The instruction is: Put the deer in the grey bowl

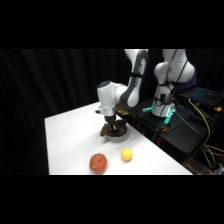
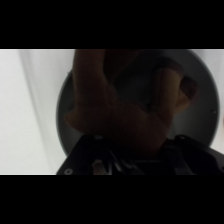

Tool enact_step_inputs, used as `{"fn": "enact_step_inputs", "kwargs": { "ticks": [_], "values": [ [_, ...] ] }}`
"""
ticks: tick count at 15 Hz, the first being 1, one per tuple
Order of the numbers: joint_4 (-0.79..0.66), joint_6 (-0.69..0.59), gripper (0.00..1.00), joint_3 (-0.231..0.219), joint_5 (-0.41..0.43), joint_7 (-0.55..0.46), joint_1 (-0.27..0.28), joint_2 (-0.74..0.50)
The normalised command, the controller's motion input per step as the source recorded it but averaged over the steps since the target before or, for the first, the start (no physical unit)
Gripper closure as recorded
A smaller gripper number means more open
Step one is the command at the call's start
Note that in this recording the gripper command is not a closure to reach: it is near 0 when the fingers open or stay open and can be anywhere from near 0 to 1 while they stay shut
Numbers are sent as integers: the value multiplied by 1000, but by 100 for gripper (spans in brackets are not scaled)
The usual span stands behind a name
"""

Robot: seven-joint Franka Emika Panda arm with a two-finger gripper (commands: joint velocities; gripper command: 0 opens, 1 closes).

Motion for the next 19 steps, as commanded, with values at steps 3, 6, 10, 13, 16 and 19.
{"fn": "enact_step_inputs", "kwargs": {
  "ticks": [3, 6, 10, 13, 16, 19],
  "values": [
    [39, -387, 0, -52, -46, -60, -31, -372],
    [-55, -655, 0, -107, -152, -102, -41, -708],
    [37, -762, 0, -77, -171, -130, -52, -733],
    [201, -674, 0, -34, -112, -116, -57, -608],
    [303, -425, 0, -18, 2, -136, -32, -301],
    [263, -134, 0, 10, 10, -21, -5, 40]
  ]
}}
